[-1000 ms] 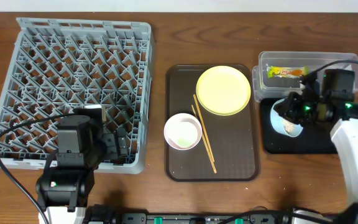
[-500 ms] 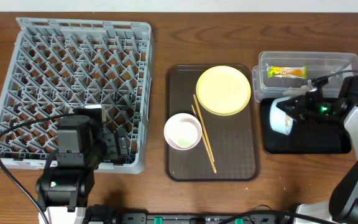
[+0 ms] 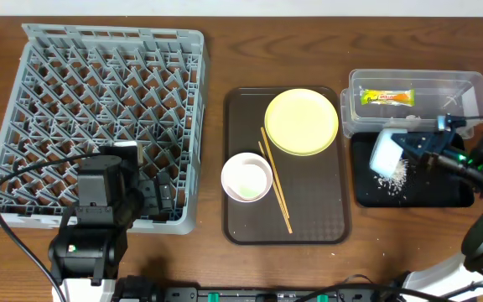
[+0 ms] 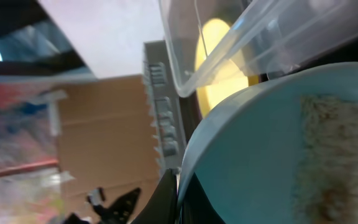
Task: Sort waste into correct bins and load items into the dishwasher
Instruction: 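Tip the blue bowl over the black tray to dump the rice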
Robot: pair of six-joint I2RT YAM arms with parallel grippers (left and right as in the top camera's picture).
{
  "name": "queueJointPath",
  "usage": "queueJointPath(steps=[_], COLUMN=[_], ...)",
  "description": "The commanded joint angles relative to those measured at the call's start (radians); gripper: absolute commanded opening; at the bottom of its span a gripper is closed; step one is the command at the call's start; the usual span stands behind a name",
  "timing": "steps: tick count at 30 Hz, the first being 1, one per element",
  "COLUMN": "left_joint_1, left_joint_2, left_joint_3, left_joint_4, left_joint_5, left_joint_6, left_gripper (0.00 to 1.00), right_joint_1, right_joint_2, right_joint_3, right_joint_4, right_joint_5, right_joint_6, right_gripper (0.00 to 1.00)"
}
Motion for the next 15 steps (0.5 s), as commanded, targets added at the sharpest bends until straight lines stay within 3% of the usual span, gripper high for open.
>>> queueJointPath(steps=[1,15], left_joint_1=[0.002,0.002], left_joint_2=[-0.001,-0.001], left_joint_3=[0.02,0.02], left_joint_4=[0.001,0.001], left_joint_5=[-0.002,-0.002], left_joint_6=[-0.009,-0.009], left_gripper=[0.95,0.95], right_joint_1=[-0.037,-0.188], right_joint_2=[0.004,0.004], right_joint_3=[0.003,0.004], right_joint_4=[0.007,0.016], right_joint_5=[-0.171,-0.228], right_joint_6=[-0.021,0.052], right_gripper=[0.01,0.01])
